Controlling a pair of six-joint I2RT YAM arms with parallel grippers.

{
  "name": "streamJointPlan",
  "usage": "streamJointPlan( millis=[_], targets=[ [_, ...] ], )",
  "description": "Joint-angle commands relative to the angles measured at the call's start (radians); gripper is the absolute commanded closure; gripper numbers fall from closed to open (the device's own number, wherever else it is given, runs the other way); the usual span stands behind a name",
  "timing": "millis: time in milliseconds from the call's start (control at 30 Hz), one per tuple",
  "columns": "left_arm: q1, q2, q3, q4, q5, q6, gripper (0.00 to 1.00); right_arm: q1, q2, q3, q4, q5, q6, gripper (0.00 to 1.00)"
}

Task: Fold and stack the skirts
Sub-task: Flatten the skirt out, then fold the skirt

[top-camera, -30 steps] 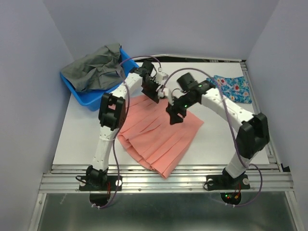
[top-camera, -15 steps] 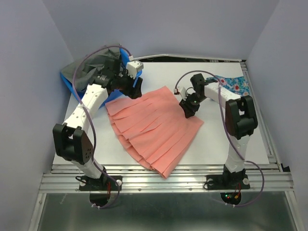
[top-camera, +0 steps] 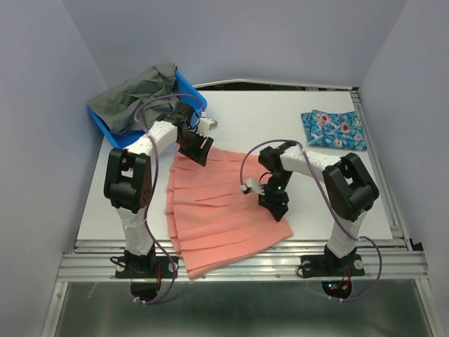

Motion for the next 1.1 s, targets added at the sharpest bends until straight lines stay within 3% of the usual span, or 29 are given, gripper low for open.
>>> streamJointPlan(
  millis=[0, 167, 333, 433, 467, 533, 633, 733, 833, 1067],
  targets=[
    [-0.064, 0.144, 0.113, -0.052, -0.034, 0.056, 0.34, 0.109, -0.032, 0.040, -0.267, -0.229, -0.001, 0.50],
    [-0.131, 0.240, 0.138, -0.110, 0.010, 0.106, 0.47, 0.083, -0.077, 0.166, -0.252, -0.263, 0.103, 0.48],
    [-0.154, 0.197, 0.089, -0.184, 0.092, 0.194, 0.51, -0.215, -0.026, 0.390, -0.100, -0.321, 0.258, 0.46],
    [-0.130, 0.145, 0.162, -0.242, 0.144, 0.263, 0.41, -0.328, 0.075, 0.561, -0.014, -0.294, 0.327, 0.43],
    [-0.119, 0.134, 0.196, -0.251, 0.155, 0.278, 0.30, -0.341, 0.107, 0.603, 0.010, -0.285, 0.332, 0.42],
    [-0.099, 0.116, 0.311, -0.265, 0.162, 0.304, 0.22, -0.341, 0.171, 0.727, 0.018, -0.260, 0.344, 0.39],
    [-0.059, 0.128, 0.453, -0.216, 0.126, 0.312, 0.01, -0.341, 0.314, 0.879, 0.003, -0.266, 0.337, 0.32],
    [-0.030, 0.209, 0.592, -0.218, 0.043, 0.336, 0.01, -0.341, 0.452, 1.009, -0.099, -0.284, 0.280, 0.28],
    [-0.001, 0.306, 0.702, -0.256, 0.015, 0.353, 0.01, -0.341, 0.518, 1.024, -0.126, -0.285, 0.223, 0.27],
    [0.005, 0.383, 0.707, -0.239, -0.023, 0.490, 0.01, -0.309, 0.520, 0.912, -0.136, -0.281, 0.122, 0.28]
  ],
)
